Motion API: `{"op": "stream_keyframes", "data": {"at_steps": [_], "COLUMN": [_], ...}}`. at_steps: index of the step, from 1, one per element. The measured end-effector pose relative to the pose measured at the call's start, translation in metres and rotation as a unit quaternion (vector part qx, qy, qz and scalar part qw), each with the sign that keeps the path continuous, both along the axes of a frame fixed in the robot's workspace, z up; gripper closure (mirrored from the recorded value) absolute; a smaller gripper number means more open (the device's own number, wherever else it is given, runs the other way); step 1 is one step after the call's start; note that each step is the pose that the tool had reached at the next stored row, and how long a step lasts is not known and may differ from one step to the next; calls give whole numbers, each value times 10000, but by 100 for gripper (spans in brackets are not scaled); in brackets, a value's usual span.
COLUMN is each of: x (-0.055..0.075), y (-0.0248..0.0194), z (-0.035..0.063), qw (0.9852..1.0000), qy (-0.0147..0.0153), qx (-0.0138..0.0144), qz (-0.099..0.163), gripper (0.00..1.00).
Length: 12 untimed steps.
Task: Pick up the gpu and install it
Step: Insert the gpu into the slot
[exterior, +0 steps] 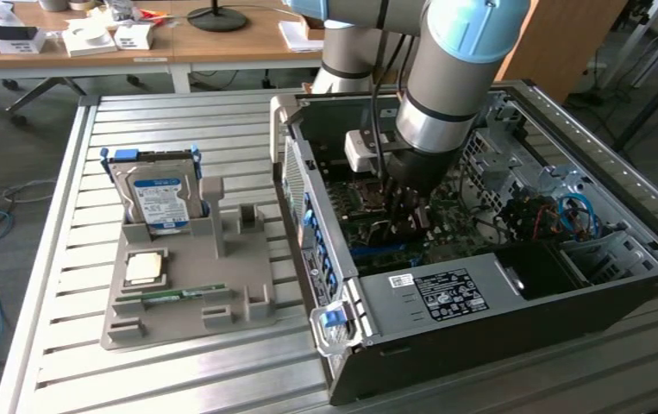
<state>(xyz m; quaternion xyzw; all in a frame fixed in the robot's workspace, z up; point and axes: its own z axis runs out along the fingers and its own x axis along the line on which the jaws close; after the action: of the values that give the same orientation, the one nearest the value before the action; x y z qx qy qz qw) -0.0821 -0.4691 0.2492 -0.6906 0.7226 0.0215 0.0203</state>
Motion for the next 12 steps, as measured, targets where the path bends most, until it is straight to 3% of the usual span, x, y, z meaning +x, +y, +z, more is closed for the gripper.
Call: {"op": "stream_keyframes", "data": {"at_steps": [12], "x": [0], "y": [0], "z": [16], "qw": [10000], "qy": [-1], "qx": [-1], "qz": [8], "gripper": [74]}}
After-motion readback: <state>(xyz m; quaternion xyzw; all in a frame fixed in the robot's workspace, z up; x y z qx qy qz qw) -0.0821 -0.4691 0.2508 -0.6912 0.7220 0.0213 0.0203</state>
